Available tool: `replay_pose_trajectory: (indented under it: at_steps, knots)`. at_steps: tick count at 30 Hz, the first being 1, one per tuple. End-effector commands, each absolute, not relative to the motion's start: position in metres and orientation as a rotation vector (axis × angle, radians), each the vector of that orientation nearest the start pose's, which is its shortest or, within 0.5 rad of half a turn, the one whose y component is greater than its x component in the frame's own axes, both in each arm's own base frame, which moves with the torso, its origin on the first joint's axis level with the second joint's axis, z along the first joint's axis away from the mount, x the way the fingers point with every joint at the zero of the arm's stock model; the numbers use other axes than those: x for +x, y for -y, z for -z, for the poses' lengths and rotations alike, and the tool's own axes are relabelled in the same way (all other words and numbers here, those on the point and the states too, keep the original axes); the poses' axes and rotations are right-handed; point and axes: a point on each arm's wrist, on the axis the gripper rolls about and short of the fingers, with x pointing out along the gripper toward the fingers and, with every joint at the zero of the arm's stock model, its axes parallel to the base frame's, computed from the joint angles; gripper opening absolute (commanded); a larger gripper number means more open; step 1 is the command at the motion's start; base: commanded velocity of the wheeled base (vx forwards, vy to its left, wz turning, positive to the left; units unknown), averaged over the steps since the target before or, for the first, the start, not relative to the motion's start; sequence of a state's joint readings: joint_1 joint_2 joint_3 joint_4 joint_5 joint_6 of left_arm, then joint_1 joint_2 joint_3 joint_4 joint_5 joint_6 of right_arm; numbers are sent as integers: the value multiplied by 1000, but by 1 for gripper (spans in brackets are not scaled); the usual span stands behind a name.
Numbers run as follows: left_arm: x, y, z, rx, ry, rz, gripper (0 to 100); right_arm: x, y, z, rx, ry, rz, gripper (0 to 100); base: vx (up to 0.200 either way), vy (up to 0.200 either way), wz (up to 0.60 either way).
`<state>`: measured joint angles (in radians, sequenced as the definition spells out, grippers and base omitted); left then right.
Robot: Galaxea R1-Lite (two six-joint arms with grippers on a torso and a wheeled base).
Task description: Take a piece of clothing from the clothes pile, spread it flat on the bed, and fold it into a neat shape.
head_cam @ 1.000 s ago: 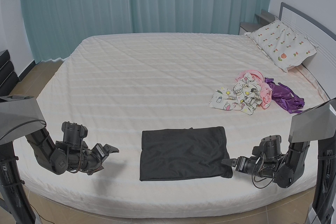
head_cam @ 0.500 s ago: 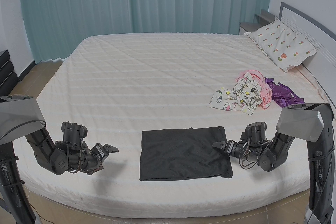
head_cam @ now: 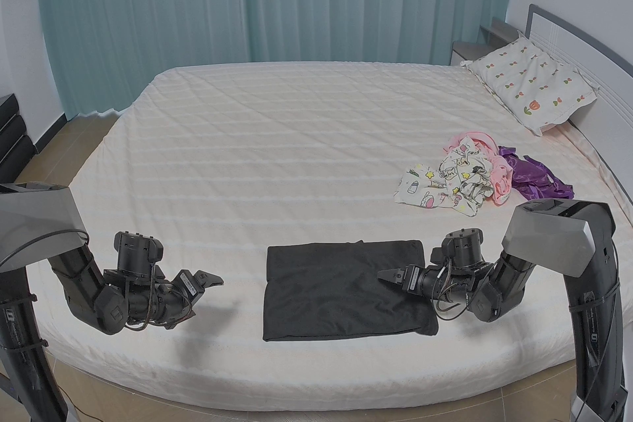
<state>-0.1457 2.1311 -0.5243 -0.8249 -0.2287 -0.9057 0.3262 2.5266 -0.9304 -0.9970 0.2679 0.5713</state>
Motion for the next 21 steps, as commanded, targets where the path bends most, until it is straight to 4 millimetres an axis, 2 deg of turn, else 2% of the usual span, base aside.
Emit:
replay_pose_trajectory:
  at_steps: [1, 6, 21]
  knots:
    - [297, 49, -4, -880, -896, -28, 100, 374, -139, 65, 499, -770, -418, 100, 0, 0, 0]
    - [297, 49, -4, -880, -896, -28, 100, 372, -141, 66, 473, -779, -485, 100, 0, 0, 0]
    - [297, 49, -4, -880, -896, -28, 100, 371, -168, 65, 430, -771, -590, 100, 0, 0, 0]
